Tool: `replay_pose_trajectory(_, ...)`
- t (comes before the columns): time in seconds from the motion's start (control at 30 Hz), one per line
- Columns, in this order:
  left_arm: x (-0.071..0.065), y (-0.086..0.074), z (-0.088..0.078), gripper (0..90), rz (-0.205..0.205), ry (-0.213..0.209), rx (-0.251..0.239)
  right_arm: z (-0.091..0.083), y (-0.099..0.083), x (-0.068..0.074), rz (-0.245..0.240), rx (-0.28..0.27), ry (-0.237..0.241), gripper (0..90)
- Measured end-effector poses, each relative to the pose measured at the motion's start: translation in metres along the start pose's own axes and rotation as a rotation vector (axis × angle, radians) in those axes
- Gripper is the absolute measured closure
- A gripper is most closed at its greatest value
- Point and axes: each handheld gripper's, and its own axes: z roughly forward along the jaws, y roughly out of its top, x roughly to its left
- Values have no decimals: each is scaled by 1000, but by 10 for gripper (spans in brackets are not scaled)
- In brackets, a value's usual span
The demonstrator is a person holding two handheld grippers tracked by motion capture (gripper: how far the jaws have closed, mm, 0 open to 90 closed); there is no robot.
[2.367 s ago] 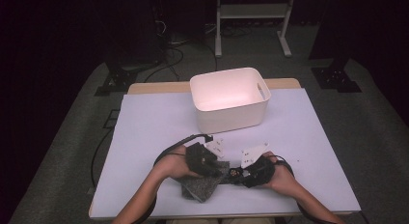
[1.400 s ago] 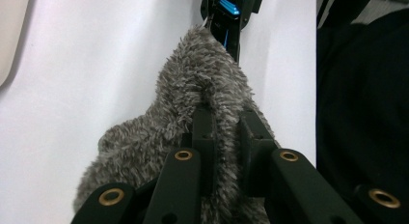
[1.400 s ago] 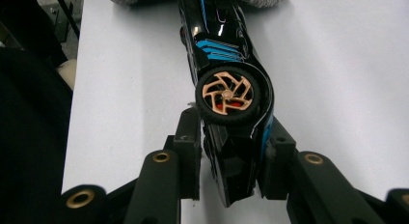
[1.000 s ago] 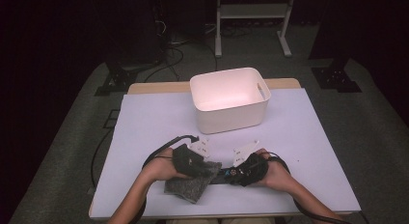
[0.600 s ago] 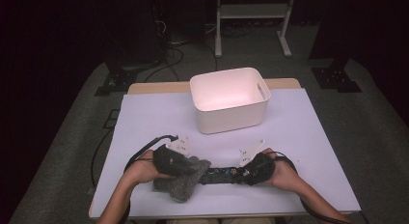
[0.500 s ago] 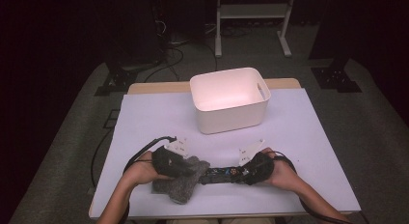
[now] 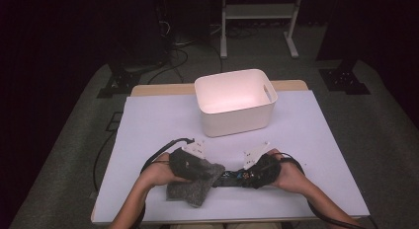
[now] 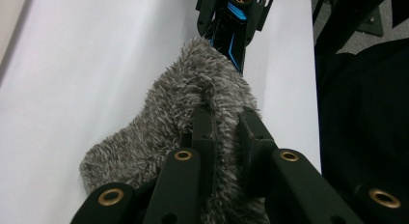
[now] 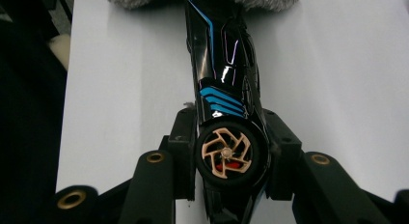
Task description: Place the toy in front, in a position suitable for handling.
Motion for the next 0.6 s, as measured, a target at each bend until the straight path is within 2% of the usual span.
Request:
replay_pose_trajectory(0.1,-1,4,2,799,22,-1,9,-7,-8,1,9,6,-3,622)
replay_pose_trajectory(0.23,-1,7,2,799,23,-2,-8,-10,-14,2,15,-3,-12,621)
replay_pose_trajectory(0.33,-4,18,4,799,48,-13,-9,-9,-15,2,18,-15,-12,620)
replay_pose_trajectory(0.43,-7,37,12,799,89,-30,-9,-9,-16,3,22,-23,-16,620)
replay_pose_trajectory(0.53,-9,49,24,798,124,-33,29,-9,-16,3,22,-29,-19,620)
replay_pose_trajectory(0.57,-9,50,29,798,129,-34,46,-9,-17,3,22,-30,-19,620)
replay_pose_trajectory(0.6,-9,49,30,798,124,-37,40,-9,-17,2,24,-31,-16,620)
